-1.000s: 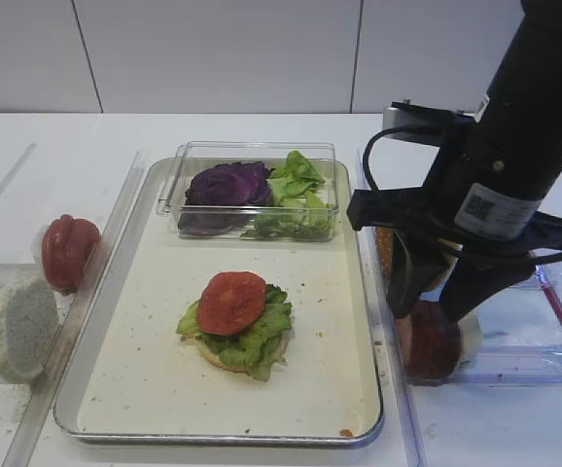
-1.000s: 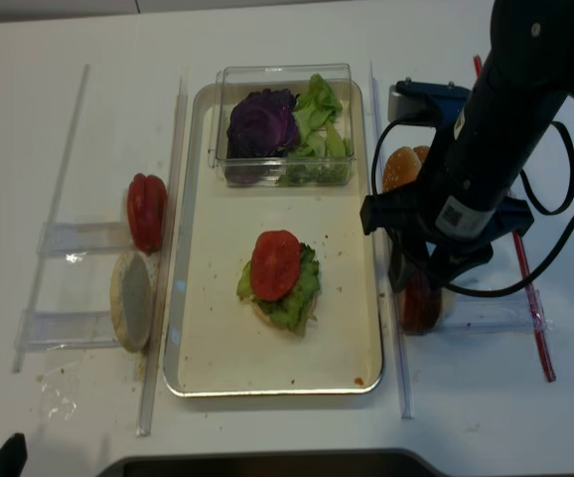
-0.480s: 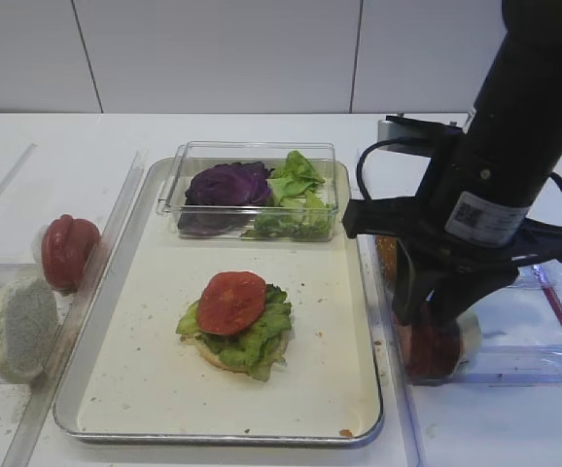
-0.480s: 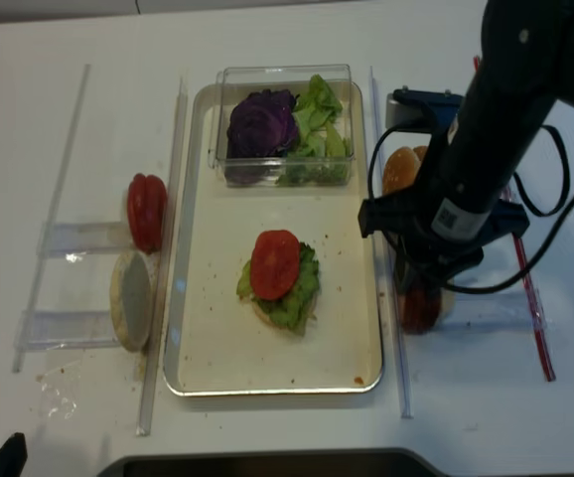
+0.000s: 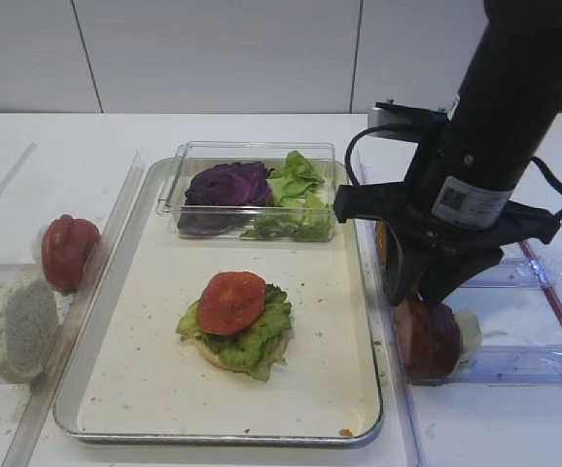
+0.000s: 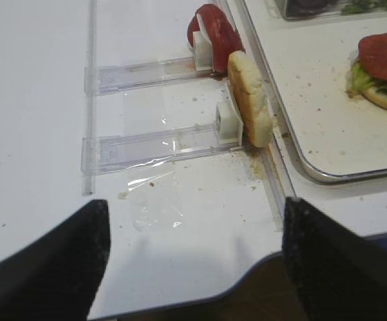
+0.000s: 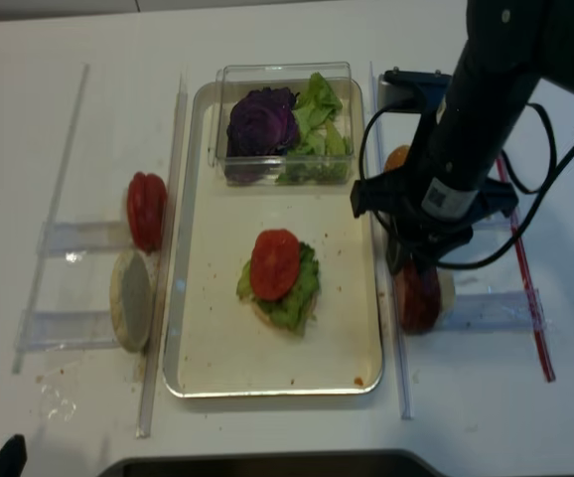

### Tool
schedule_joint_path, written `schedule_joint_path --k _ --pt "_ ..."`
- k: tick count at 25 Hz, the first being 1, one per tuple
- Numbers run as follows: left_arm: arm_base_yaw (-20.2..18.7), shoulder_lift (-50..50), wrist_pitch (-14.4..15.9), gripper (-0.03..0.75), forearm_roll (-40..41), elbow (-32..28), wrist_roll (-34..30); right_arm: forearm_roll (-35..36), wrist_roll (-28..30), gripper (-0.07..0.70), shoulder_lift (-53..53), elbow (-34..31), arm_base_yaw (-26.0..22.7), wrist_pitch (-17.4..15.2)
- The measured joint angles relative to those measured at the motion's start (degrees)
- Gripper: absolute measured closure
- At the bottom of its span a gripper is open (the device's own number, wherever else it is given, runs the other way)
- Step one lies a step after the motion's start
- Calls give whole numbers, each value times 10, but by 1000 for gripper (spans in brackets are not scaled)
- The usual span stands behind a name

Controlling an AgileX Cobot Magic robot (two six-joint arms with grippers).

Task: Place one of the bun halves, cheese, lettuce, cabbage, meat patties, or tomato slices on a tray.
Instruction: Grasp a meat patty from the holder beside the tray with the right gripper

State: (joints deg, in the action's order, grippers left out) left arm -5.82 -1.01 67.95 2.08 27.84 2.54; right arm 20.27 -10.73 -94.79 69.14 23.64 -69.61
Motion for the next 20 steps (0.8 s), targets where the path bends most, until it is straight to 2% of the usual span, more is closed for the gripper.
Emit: schedule_joint_path --k 11,13,17,20 --pt "0 0 0 223 0 0 0 -1 0 370 -25 1 0 -1" --pt "0 0 0 223 0 0 0 -1 3 401 -25 3 0 -1" --pt "0 0 0 223 0 0 0 -3 34 518 -25 4 0 -1" --pt "0 0 0 223 0 0 0 -3 42 519 -25 4 0 -1"
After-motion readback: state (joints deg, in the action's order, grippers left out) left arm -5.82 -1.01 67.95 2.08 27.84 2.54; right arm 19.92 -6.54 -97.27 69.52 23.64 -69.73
